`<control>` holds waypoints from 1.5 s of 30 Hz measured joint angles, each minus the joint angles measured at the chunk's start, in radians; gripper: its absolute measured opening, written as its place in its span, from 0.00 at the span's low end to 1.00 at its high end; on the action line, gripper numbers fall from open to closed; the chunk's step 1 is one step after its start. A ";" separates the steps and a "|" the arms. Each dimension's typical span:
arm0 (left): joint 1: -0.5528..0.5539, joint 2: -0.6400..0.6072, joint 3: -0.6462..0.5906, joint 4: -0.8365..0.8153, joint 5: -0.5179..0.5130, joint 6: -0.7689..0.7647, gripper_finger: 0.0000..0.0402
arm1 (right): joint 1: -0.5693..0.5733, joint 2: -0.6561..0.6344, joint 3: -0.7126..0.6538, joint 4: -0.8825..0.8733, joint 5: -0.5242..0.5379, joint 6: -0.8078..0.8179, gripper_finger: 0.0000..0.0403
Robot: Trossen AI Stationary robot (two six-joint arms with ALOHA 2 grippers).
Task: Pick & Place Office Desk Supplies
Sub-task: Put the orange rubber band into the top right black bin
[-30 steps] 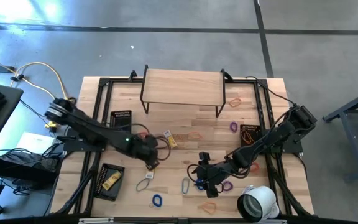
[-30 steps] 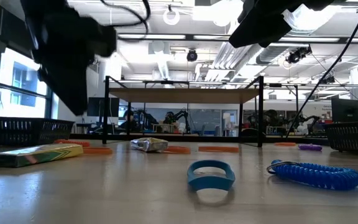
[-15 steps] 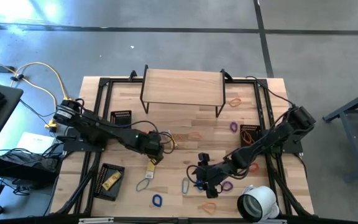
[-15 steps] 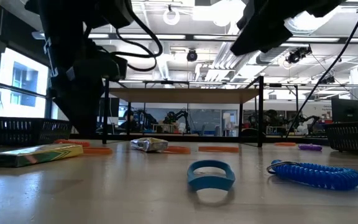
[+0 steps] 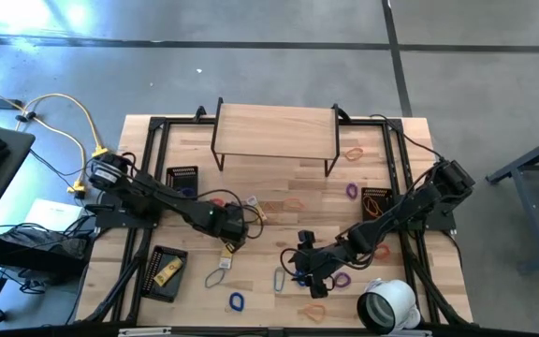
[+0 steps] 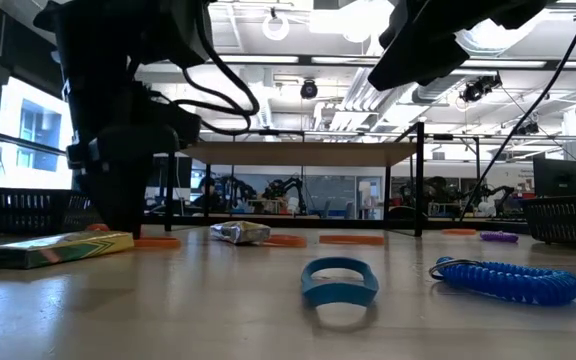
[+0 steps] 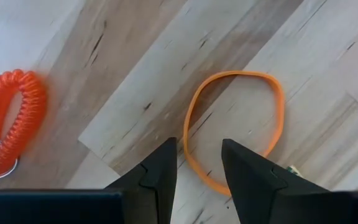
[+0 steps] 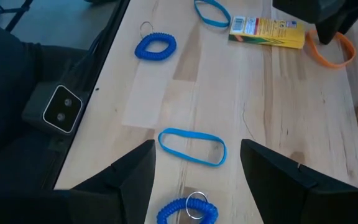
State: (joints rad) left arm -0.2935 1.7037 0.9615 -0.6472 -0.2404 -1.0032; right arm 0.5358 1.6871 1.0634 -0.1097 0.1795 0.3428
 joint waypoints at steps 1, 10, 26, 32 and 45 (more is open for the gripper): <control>0.000 0.002 0.000 0.000 0.000 0.000 0.31 | 0.000 0.000 0.000 0.000 0.000 0.000 0.56; 0.000 0.004 0.000 0.005 0.004 0.037 0.16 | 0.000 0.000 0.000 0.002 0.000 -0.007 0.56; -0.086 -0.078 0.052 -0.001 -0.147 0.084 0.00 | 0.000 0.000 0.000 0.021 0.000 -0.007 0.56; -0.203 -0.098 0.154 0.068 -0.367 0.242 0.00 | 0.000 0.000 0.000 0.019 0.005 -0.028 0.56; -0.322 -0.088 0.164 0.441 -0.541 0.614 0.00 | -0.035 0.000 0.000 0.052 0.137 -0.032 0.56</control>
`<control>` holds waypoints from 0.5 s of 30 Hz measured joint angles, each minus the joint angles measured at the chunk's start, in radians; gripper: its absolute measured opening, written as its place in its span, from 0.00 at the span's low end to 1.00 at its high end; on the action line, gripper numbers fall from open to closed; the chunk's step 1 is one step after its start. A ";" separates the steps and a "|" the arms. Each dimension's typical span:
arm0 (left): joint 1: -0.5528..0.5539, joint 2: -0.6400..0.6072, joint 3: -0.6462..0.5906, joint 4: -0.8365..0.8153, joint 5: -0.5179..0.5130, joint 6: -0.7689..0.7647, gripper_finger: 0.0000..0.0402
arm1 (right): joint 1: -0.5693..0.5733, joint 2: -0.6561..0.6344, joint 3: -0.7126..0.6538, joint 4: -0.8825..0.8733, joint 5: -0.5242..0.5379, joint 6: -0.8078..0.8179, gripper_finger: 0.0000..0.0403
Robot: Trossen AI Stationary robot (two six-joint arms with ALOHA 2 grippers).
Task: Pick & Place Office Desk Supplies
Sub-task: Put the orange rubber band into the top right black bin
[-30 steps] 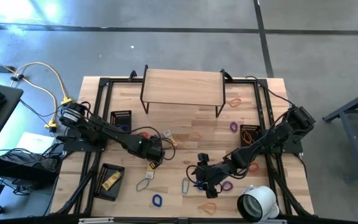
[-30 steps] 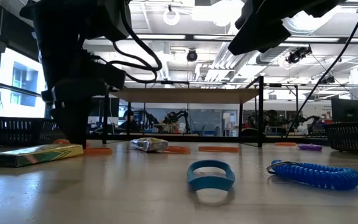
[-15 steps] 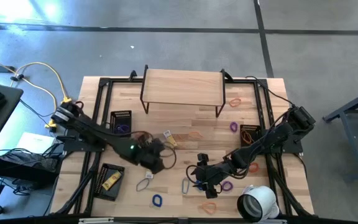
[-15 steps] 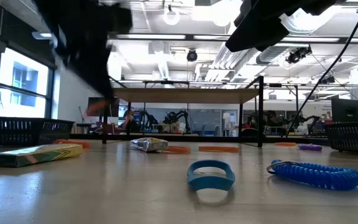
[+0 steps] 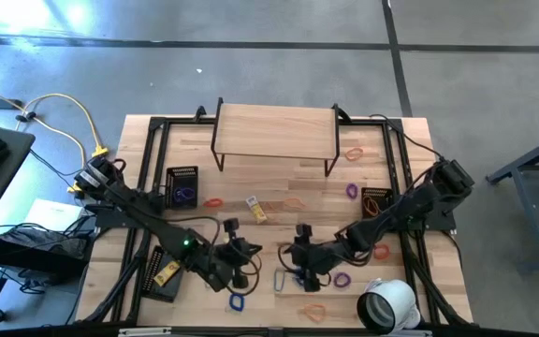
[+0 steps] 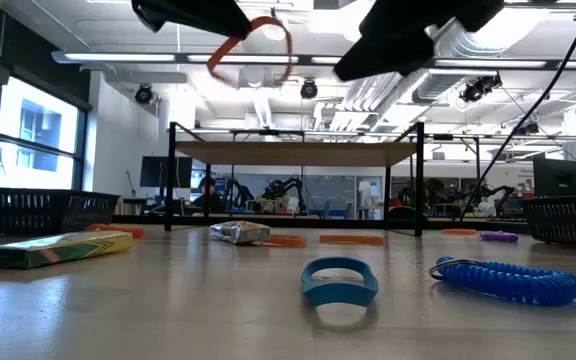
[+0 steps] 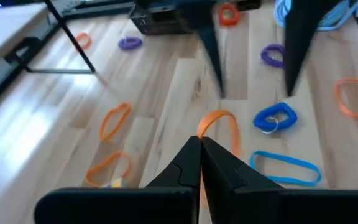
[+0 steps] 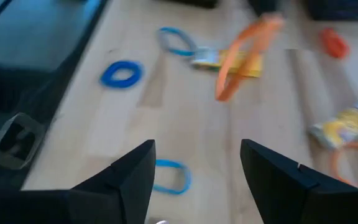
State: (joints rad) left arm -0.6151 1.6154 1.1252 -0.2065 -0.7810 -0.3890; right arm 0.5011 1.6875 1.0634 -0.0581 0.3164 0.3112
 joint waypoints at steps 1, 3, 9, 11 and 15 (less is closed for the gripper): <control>0.000 0.001 0.000 0.003 -0.013 0.011 0.00 | -0.008 0.000 0.000 -0.001 0.017 0.025 0.56; 0.000 0.001 0.000 0.012 -0.019 0.041 0.00 | -0.023 0.000 0.000 0.002 0.023 0.079 0.56; 0.013 0.001 0.000 0.013 -0.030 0.049 0.00 | -0.046 0.003 0.000 0.031 -0.008 0.131 0.56; 0.013 0.001 0.000 0.013 -0.030 0.050 0.00 | -0.046 0.006 0.000 0.033 -0.001 0.119 0.56; 0.013 0.001 0.000 0.013 -0.030 0.050 0.00 | -0.052 0.006 0.000 0.058 -0.002 0.103 0.56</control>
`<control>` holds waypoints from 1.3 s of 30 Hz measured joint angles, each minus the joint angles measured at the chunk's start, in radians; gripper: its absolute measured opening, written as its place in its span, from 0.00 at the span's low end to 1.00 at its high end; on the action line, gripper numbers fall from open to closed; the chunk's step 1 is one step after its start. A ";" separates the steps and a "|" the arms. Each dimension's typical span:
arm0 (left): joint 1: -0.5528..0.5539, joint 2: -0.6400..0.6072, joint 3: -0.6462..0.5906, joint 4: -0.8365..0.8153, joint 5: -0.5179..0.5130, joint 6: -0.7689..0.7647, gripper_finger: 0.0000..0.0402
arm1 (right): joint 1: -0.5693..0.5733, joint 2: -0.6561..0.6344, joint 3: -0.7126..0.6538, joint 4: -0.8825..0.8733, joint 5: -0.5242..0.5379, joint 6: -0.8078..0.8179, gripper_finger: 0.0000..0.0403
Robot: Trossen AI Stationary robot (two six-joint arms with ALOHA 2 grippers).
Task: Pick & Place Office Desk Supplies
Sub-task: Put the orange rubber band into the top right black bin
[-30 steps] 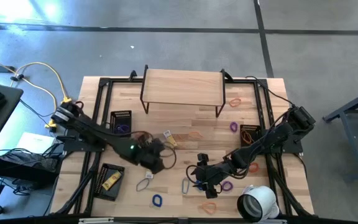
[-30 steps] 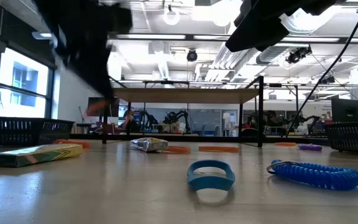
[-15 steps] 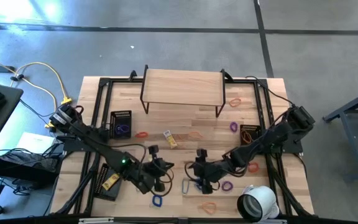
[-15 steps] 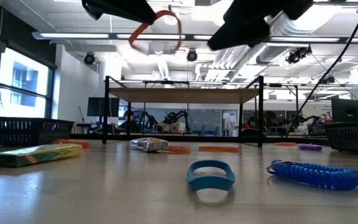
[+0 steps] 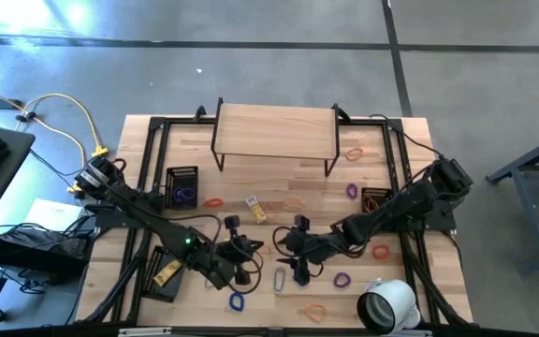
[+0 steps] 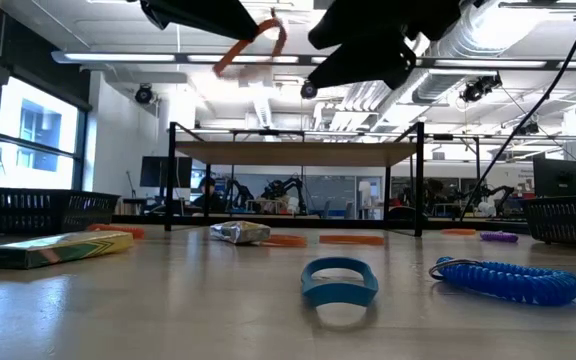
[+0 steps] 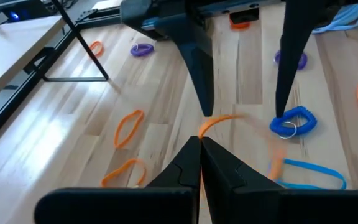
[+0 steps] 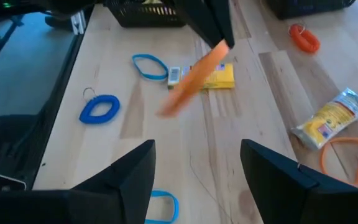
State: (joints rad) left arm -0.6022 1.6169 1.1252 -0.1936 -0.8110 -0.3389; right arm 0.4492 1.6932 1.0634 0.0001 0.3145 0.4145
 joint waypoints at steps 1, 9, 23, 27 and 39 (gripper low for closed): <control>0.000 0.000 0.000 0.000 -0.003 0.000 0.00 | 0.000 0.000 0.000 0.004 0.000 -0.008 0.56; 0.000 0.000 0.000 0.000 -0.011 0.010 0.00 | -0.017 0.000 0.000 0.055 0.043 -0.039 0.56; 0.000 0.000 -0.001 -0.002 -0.032 0.011 0.00 | -0.052 0.080 0.000 0.210 -0.062 -0.029 0.56; 0.000 0.000 -0.001 -0.005 -0.032 0.012 0.00 | -0.059 0.079 0.000 0.210 -0.054 -0.027 0.56; 0.000 0.000 -0.001 -0.004 -0.032 0.011 0.00 | -0.073 0.079 0.000 0.206 -0.051 -0.053 0.46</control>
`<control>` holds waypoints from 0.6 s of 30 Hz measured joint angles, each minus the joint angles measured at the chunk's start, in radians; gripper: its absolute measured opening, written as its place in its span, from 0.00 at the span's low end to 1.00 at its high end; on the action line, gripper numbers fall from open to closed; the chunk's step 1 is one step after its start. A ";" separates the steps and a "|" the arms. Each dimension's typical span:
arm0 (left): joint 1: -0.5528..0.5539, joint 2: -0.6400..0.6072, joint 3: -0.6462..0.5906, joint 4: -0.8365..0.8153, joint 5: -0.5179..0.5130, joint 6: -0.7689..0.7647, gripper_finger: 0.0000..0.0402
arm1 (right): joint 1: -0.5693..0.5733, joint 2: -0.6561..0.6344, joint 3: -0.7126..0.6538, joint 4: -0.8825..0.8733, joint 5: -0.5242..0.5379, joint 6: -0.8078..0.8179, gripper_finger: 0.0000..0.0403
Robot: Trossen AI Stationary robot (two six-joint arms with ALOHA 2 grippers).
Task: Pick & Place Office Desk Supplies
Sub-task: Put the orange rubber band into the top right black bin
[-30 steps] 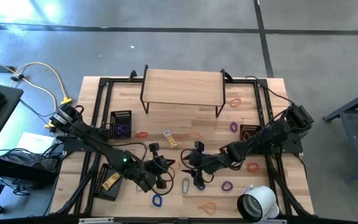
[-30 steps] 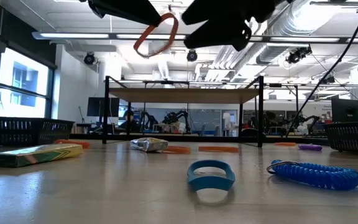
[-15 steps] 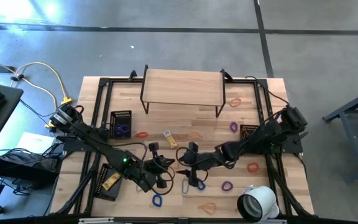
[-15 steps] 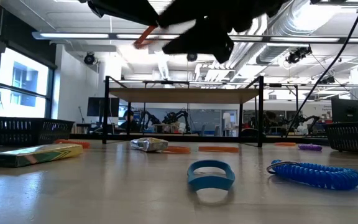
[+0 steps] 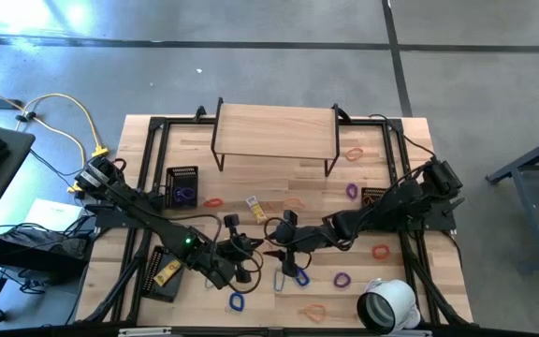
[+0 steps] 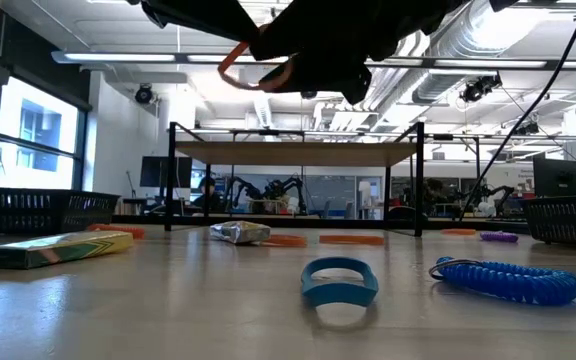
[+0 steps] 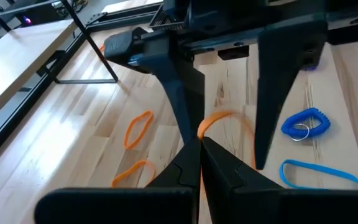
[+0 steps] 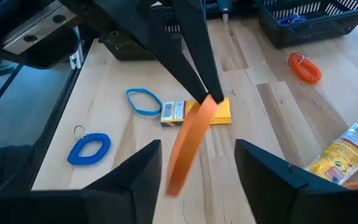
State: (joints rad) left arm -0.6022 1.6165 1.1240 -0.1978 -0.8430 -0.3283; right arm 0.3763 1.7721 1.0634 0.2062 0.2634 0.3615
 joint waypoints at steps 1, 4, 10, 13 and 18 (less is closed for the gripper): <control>0.000 0.000 0.000 0.000 0.000 0.000 0.00 | 0.000 0.000 0.000 -0.004 0.000 -0.002 0.43; 0.000 0.000 0.000 0.000 0.000 0.000 0.00 | 0.002 0.000 0.000 -0.022 0.042 -0.005 0.33; 0.000 0.000 0.000 -0.001 0.000 0.000 0.00 | 0.022 0.000 0.000 -0.037 0.079 -0.060 0.05; 0.000 0.000 0.000 -0.001 0.001 0.000 0.00 | 0.035 0.000 0.000 -0.037 0.113 -0.090 0.02; 0.000 0.000 0.000 -0.001 0.001 0.000 0.00 | 0.036 0.000 0.000 -0.037 0.117 -0.097 0.01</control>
State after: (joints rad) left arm -0.6020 1.6161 1.1240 -0.1993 -0.8421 -0.3286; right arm 0.4120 1.7718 1.0631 0.1692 0.3803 0.2642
